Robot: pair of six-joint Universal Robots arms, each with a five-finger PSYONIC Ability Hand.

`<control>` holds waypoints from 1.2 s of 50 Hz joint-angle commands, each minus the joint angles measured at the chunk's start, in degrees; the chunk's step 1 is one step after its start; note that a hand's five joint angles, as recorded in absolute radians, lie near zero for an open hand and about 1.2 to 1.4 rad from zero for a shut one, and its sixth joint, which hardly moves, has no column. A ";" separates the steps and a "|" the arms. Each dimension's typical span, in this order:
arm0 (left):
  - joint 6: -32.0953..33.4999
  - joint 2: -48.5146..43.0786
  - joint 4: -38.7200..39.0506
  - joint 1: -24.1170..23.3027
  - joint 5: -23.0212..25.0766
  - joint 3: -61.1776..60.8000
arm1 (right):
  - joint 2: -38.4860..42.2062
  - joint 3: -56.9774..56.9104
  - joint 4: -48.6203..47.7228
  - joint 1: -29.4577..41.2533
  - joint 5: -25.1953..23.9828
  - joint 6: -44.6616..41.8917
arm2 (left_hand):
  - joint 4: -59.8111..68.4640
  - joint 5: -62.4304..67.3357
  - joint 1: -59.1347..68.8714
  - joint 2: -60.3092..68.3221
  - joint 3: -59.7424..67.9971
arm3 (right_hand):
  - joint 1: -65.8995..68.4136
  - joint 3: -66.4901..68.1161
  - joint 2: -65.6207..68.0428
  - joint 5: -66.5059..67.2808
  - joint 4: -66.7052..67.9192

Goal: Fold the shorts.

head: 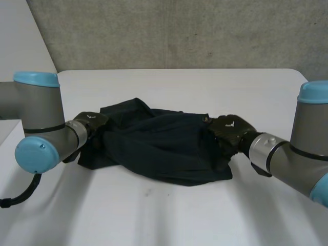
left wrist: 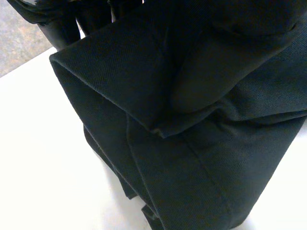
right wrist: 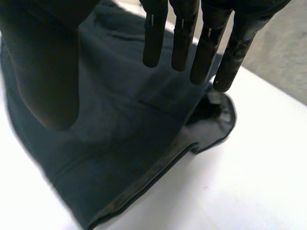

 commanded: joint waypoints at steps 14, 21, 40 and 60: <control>0.10 -3.53 -0.34 0.05 -0.35 5.90 | 2.81 7.38 -3.32 0.77 4.52 0.38 | 10.88 11.87 14.73 11.08 10.89 | 6.16 3.17 3.12 3.36 3.32; -0.60 -3.53 -0.51 -0.57 -0.35 5.37 | 4.22 7.82 -8.24 1.12 5.23 0.73 | 10.38 11.36 14.23 10.58 10.39 | 31.99 29.00 28.95 29.19 29.15; -0.87 24.05 2.56 1.98 3.95 -20.89 | 3.42 4.74 -11.59 0.77 13.57 12.33 | -43.63 -42.64 -39.78 -43.43 -43.61 | 55.90 52.91 52.86 53.10 53.06; -0.34 39.01 22.15 2.86 10.20 -48.33 | 3.69 4.04 -11.06 0.85 14.28 13.39 | -31.51 -30.52 -27.66 -31.31 -31.50 | 55.90 52.91 52.86 53.10 53.06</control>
